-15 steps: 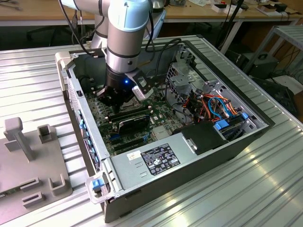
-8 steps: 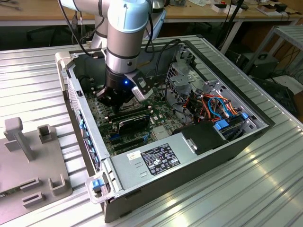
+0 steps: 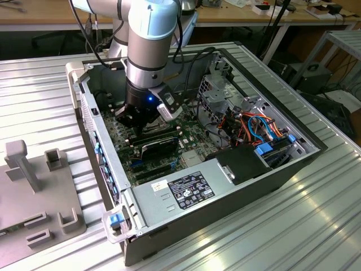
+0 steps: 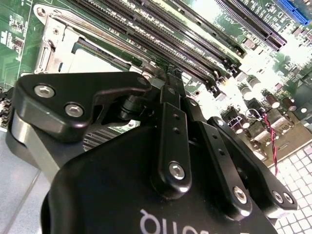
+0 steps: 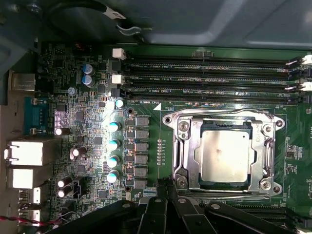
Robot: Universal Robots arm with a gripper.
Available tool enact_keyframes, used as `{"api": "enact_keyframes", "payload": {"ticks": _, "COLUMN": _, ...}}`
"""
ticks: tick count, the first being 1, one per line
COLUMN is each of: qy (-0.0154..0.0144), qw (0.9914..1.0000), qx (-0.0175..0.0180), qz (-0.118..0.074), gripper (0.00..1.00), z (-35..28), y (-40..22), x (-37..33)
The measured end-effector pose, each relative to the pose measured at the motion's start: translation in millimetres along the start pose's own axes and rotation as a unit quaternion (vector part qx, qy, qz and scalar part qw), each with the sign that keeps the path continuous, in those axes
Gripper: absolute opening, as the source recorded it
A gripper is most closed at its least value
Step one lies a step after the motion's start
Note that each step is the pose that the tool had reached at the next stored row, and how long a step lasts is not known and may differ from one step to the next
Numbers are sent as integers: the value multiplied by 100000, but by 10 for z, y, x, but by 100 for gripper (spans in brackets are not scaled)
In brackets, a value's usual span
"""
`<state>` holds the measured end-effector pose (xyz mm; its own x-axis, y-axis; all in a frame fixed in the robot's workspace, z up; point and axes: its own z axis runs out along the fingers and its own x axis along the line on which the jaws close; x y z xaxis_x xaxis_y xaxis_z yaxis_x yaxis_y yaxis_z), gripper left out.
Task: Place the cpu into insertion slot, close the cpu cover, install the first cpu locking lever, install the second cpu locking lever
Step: 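Install the second cpu locking lever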
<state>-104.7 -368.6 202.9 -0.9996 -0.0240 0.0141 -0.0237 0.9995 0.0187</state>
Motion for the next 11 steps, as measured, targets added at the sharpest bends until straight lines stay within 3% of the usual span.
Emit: {"api": "enact_keyframes", "payload": {"ticks": 11, "qy": 5, "qw": 100000, "qx": 8, "qz": 0, "gripper": 11, "z": -59, "y": 15, "x": 1}}
